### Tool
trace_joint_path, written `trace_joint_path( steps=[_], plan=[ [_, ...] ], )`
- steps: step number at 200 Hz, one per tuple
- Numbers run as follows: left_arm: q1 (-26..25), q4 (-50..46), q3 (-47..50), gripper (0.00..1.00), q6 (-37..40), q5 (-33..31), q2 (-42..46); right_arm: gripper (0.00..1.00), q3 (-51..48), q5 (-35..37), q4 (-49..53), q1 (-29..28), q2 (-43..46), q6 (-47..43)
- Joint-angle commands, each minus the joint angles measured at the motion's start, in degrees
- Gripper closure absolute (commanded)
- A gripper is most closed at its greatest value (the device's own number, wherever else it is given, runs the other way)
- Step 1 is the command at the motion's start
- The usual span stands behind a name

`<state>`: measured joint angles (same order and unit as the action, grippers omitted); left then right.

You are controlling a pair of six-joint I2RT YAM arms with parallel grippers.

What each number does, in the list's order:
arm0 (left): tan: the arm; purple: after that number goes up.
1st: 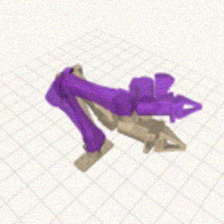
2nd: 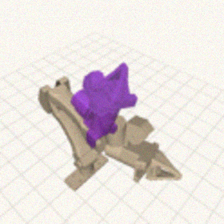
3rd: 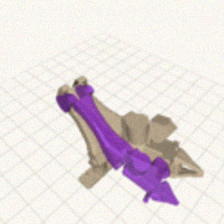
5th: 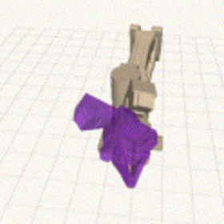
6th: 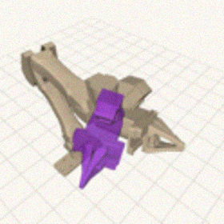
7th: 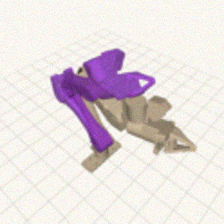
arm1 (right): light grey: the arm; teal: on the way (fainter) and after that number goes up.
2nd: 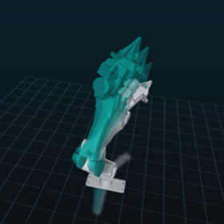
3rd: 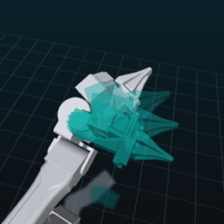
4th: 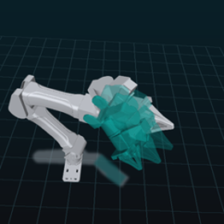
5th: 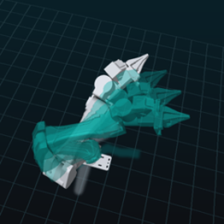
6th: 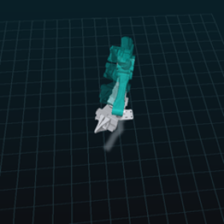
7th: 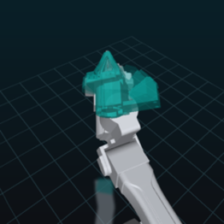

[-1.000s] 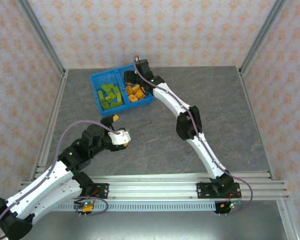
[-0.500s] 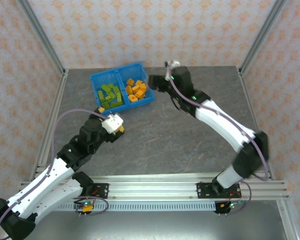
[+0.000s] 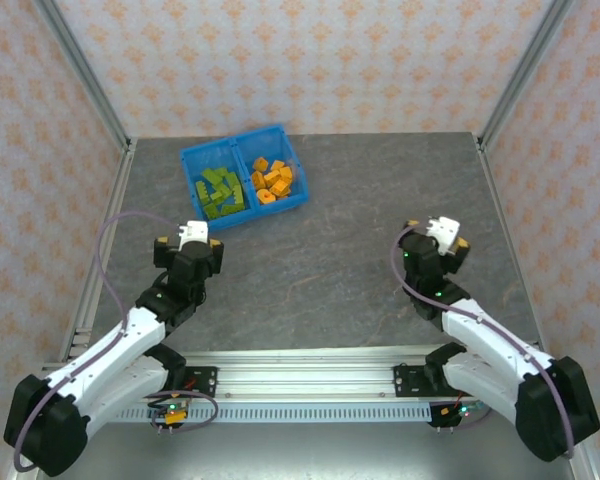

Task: Sort the legos into containers by color

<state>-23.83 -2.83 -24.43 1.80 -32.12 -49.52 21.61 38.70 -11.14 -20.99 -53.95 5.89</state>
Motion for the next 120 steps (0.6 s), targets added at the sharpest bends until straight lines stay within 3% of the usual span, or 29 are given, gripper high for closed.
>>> trace_joint_path(
  steps=[1, 19, 27, 57, 70, 87, 97, 101, 111, 120],
  plan=[
    [3.68, 12.21, 1.82, 0.00, 3.54, -3.90, -1.65, 0.01, -3.08, 0.85, -12.84, 7.76, -3.98, -0.53],
    [7.86, 17.11, 3.27, 0.00, 3.93, 0.84, -4.27, 0.01, -2.54, -3.13, -17.38, 15.12, -13.21, 1.07],
    [8.69, 20.86, 4.40, 0.00, 4.14, 1.67, -5.80, 0.01, 1.05, -4.72, -13.87, 15.86, -16.44, 0.30],
    [10.46, 27.78, 3.84, 0.00, 3.65, 3.71, -14.41, 0.01, 2.92, -13.63, -31.35, 17.45, -29.87, -2.50],
    [10.62, 29.20, 2.94, 0.00, 3.86, 4.02, -17.58, 0.01, 8.34, -18.86, -20.15, 17.47, -30.98, -3.02],
    [11.37, 33.43, 3.62, 0.00, 3.30, 5.62, -19.97, 0.01, 2.20, -25.78, -30.88, 17.64, -30.98, -5.47],
    [12.50, 35.27, 3.83, 0.00, 2.03, 7.47, -21.27, 0.01, -2.91, -23.95, -49.28, 17.94, -36.37, -6.08],
    [13.01, 36.04, 3.78, 0.00, 1.51, 8.18, -21.83, 0.01, -2.89, -24.10, -48.31, 18.00, -35.65, -5.69],
    [14.10, 36.92, 3.08, 0.00, 1.07, 10.32, -23.33, 0.01, 1.07, -24.28, -32.35, 18.35, -31.31, -3.74],
    [15.17, 38.25, 2.35, 0.00, 1.10, 12.52, -24.96, 0.01, 0.03, -22.94, -40.37, 17.40, -34.61, -6.01]
  ],
)
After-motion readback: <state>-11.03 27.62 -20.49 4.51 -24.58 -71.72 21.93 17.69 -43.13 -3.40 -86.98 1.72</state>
